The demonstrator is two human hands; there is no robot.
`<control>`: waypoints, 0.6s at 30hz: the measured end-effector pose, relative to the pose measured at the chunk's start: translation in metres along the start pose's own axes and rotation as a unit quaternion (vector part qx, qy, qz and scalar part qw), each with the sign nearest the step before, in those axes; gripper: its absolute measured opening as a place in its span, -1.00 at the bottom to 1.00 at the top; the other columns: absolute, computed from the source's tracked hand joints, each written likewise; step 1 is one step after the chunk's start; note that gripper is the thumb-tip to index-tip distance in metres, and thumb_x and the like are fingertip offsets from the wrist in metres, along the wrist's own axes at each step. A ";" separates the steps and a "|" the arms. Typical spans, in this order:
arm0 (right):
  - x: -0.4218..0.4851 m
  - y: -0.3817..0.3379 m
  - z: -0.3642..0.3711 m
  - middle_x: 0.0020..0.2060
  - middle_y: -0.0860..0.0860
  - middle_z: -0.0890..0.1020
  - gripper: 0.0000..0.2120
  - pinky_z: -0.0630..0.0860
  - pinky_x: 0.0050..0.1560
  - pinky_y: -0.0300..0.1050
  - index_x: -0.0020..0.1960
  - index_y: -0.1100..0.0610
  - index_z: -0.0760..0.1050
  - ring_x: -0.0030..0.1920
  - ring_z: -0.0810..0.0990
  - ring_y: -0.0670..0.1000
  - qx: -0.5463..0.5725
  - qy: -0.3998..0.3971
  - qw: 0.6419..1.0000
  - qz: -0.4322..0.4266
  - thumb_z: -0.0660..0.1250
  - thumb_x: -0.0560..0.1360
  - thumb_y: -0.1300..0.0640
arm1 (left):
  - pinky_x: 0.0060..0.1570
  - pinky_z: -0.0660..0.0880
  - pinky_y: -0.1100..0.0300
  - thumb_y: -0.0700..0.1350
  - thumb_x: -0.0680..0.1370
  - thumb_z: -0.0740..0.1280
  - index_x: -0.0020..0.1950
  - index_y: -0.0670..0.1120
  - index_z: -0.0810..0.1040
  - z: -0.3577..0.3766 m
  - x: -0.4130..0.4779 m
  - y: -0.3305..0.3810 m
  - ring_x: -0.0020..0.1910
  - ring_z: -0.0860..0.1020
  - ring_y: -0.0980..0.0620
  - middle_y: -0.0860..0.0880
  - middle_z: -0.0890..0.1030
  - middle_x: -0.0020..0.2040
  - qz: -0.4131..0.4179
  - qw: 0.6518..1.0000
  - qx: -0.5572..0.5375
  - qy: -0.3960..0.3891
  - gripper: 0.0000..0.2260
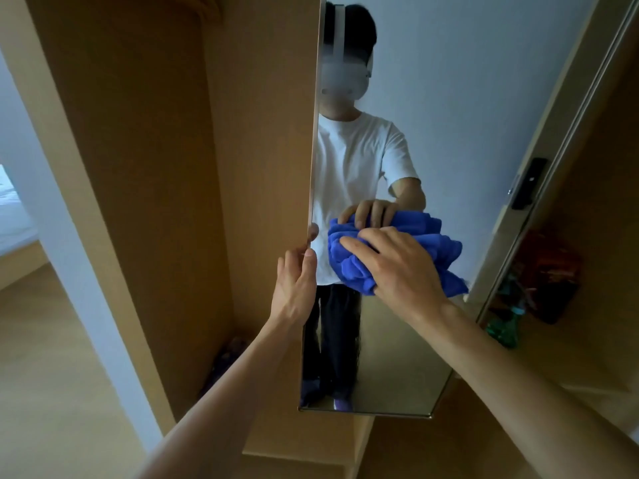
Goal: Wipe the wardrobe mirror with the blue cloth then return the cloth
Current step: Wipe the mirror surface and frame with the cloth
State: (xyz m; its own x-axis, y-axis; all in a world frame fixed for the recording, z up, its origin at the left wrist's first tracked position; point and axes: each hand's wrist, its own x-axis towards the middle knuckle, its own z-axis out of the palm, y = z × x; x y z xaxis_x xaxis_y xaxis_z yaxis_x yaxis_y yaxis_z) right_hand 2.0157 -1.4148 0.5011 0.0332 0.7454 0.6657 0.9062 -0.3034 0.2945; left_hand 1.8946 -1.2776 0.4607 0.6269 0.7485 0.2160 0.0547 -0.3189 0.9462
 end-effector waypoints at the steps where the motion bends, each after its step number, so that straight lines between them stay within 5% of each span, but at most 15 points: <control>1: -0.007 -0.003 0.006 0.05 0.07 0.61 -0.51 0.51 0.04 0.04 0.32 0.12 0.52 -0.01 0.56 0.12 0.001 -0.005 1.000 -0.005 0.36 0.40 0.30 | -0.05 0.34 0.20 0.16 0.71 0.04 0.28 0.00 0.43 0.001 0.001 -0.001 0.01 0.45 0.26 0.05 0.44 0.17 0.000 1.000 0.003 0.002 -0.67; 11: -0.015 0.007 -0.005 0.09 0.04 0.62 -0.39 0.52 -0.01 0.04 0.35 0.09 0.50 -0.01 0.56 0.13 0.021 -0.021 0.999 0.017 0.43 0.31 0.30 | 0.20 0.44 -0.02 0.16 0.68 0.11 0.29 0.02 0.39 0.007 -0.003 0.002 0.10 0.47 0.09 0.09 0.42 0.13 -0.006 0.999 0.028 0.018 -0.70; 18: 0.016 0.049 -0.048 0.05 0.07 0.60 -0.44 0.49 -0.07 0.09 0.35 0.12 0.49 -0.07 0.53 0.14 0.009 0.018 1.000 0.020 0.39 0.36 0.31 | 0.11 0.34 0.03 0.13 0.67 0.17 0.44 0.05 0.32 0.014 -0.009 0.008 0.19 0.40 0.07 0.05 0.39 0.25 0.002 0.998 0.044 0.033 -0.64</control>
State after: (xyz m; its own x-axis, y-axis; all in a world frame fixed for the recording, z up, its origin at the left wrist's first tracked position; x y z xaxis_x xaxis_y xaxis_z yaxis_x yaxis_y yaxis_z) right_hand 2.0401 -1.4463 0.5589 0.0546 0.7117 0.7004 0.9117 -0.3215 0.2556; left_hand 1.8997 -1.2950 0.4627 0.5748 0.7832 0.2370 0.1233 -0.3692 0.9211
